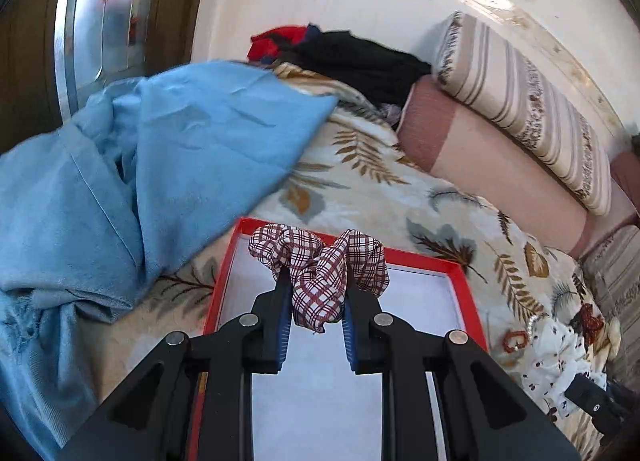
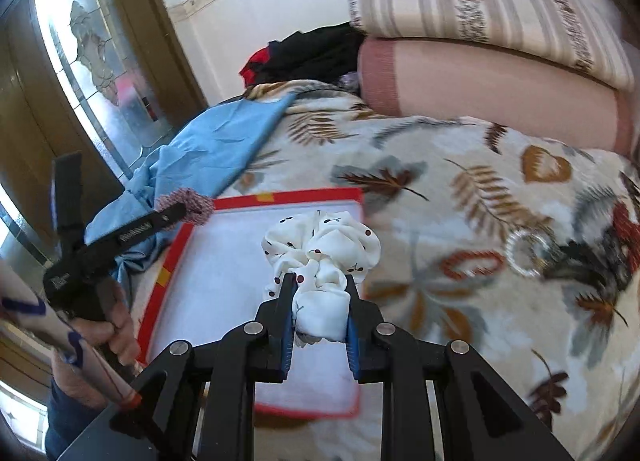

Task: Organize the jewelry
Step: 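Carry both scrunchies in both grippers over the red-rimmed tray, then lower both scrunchies into the tray and open both grippers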

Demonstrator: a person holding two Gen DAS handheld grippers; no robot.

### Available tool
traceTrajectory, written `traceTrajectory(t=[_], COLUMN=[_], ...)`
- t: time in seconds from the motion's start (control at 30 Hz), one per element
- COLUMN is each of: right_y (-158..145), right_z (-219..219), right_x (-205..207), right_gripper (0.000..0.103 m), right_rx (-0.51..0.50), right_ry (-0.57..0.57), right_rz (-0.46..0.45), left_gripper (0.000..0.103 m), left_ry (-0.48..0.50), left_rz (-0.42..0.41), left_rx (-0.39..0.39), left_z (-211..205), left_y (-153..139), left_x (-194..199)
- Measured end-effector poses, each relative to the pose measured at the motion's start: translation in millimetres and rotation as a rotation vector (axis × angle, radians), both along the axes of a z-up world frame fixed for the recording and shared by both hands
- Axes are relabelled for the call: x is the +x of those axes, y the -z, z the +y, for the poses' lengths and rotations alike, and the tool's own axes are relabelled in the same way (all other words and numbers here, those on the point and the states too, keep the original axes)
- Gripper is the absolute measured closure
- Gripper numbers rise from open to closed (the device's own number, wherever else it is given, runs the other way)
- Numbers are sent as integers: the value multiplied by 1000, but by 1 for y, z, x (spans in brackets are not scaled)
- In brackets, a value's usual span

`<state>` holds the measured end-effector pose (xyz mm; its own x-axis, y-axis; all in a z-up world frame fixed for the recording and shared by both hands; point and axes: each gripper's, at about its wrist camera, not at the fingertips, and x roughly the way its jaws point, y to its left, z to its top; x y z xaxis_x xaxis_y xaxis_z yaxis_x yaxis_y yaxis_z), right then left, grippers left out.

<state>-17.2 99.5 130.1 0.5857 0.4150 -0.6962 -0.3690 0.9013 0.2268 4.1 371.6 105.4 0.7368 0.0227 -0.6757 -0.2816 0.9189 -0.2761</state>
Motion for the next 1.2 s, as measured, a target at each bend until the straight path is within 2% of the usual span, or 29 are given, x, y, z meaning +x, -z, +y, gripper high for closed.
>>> traceTrajectory(t=[0.23, 0.47, 0.83, 1.0, 1.07, 1.13, 1.2], right_y=[10, 42, 76, 88, 89, 87, 84], right_z=[45, 72, 89, 84, 81, 78, 75], right_x=[44, 90, 121, 126, 126, 125, 124], right_gripper=[80, 80, 80, 78, 75, 63, 58], right_rx=[-17, -18, -4, 8, 10, 22, 23], right_ry=[-24, -2, 10, 24, 26, 19, 14], right_rz=[48, 141, 196, 229, 232, 239, 237], left_gripper=[83, 83, 82, 75, 65, 58, 55], left_ry=[21, 44, 46, 41, 41, 36, 34], left_rz=[57, 102, 169, 204, 210, 210, 205], left_rx=[16, -9, 12, 26, 33, 38, 38], left_z=[-5, -7, -13, -15, -17, -17, -18], left_y=[18, 34, 50, 56, 57, 57, 55], left_x=[25, 42, 56, 58, 58, 57, 55])
